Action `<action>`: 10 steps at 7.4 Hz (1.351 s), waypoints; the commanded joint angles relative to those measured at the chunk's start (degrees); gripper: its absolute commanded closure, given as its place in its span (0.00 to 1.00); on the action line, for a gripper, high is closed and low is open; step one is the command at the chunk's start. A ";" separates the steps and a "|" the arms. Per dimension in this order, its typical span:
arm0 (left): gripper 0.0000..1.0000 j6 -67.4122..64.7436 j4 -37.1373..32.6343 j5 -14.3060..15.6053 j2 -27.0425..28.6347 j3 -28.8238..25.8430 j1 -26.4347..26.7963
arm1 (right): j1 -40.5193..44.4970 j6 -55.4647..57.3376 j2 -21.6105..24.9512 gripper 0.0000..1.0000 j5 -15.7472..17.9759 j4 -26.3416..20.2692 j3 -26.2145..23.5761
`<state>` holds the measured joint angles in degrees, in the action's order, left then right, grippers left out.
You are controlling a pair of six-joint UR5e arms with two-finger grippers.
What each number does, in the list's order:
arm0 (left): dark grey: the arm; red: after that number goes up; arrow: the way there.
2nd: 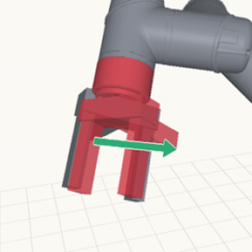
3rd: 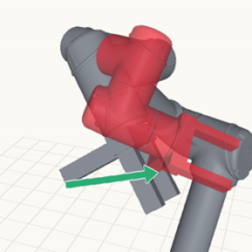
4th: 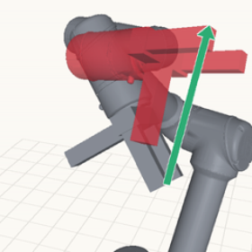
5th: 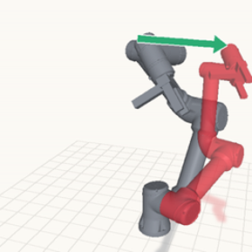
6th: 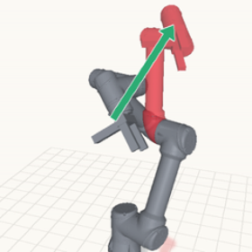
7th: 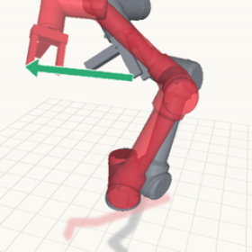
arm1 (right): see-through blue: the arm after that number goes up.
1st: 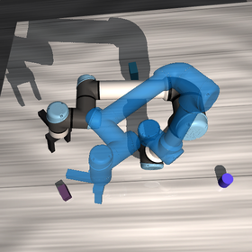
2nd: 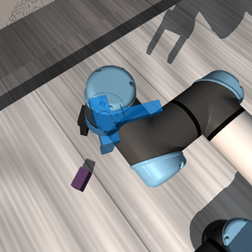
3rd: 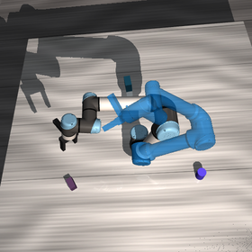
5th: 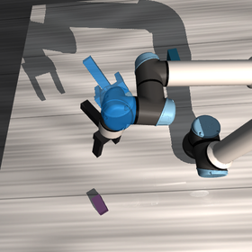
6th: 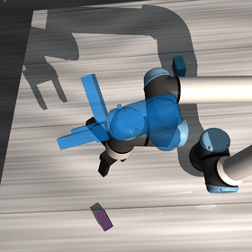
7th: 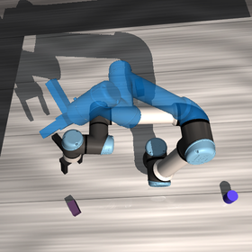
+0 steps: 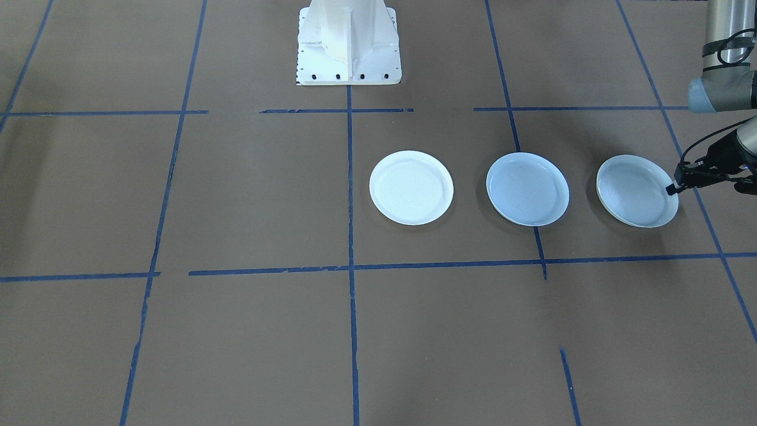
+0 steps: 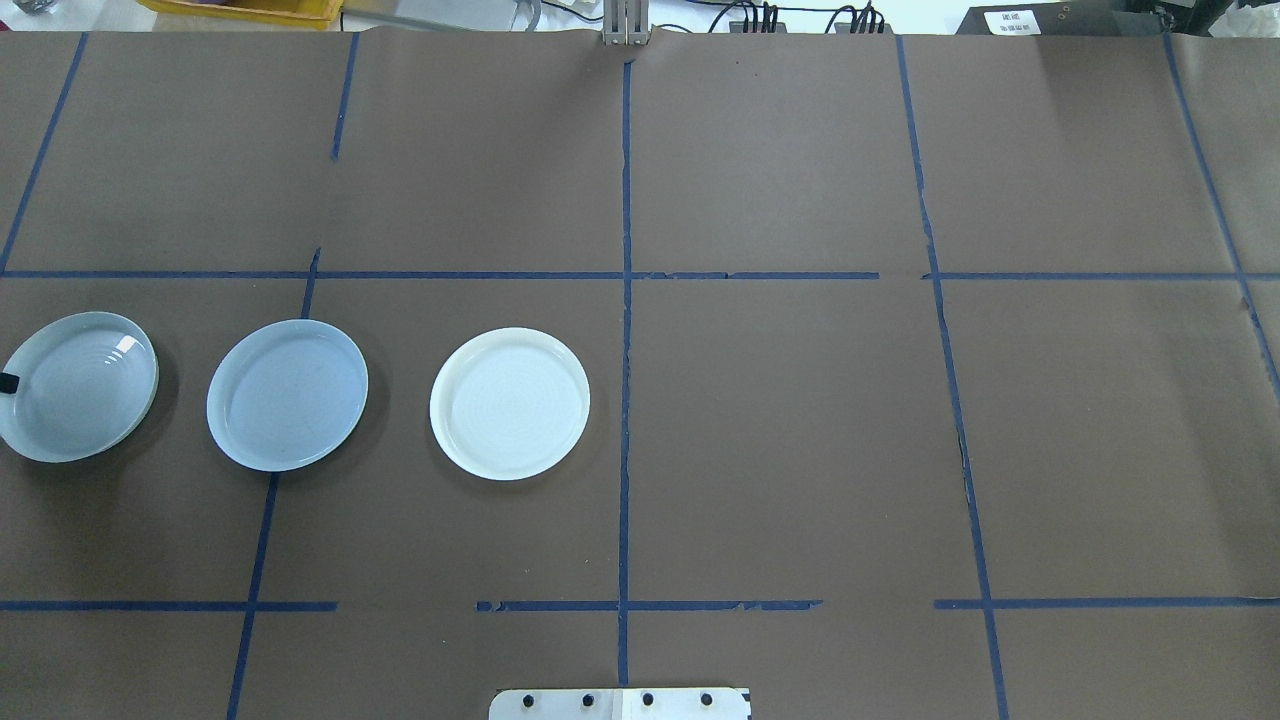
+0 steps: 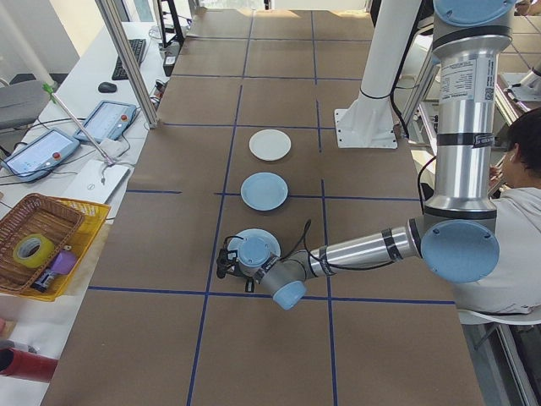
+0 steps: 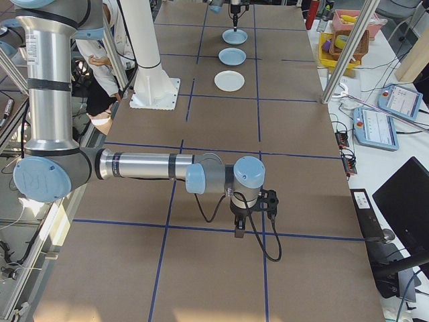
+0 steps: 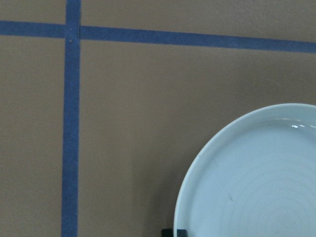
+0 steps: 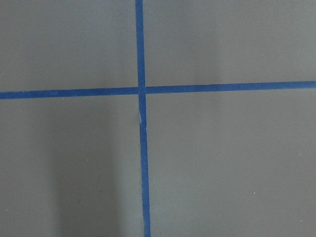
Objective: Stack plate in center
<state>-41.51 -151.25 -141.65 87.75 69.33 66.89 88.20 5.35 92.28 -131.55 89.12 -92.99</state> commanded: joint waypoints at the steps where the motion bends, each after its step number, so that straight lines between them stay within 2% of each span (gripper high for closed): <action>1: 1.00 -0.67 -0.01 -8.36 -0.47 3.85 0.78 | -0.04 -0.08 0.00 0.00 -0.02 0.00 0.00; 3: 1.00 -10.63 0.25 -7.51 -0.38 10.00 2.19 | -0.04 0.01 0.00 0.00 0.07 0.00 0.00; 4: 1.00 -16.87 0.08 -4.28 -0.03 12.99 2.02 | -0.04 0.01 0.00 0.00 -0.02 0.00 0.00; 5: 1.00 -21.63 0.08 1.23 0.23 14.68 0.71 | -0.04 0.01 0.00 0.00 -0.02 0.00 0.00; 7: 1.00 -28.24 -0.10 8.37 0.23 16.88 -6.47 | -0.04 0.01 0.00 0.00 -0.02 0.00 0.00; 10: 1.00 -35.63 -0.10 13.57 0.23 21.97 -15.18 | -0.04 -0.08 0.00 0.00 -0.02 0.00 0.00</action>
<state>-74.11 -151.34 -130.34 87.98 89.19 54.99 88.18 5.34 92.29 -131.57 89.12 -92.99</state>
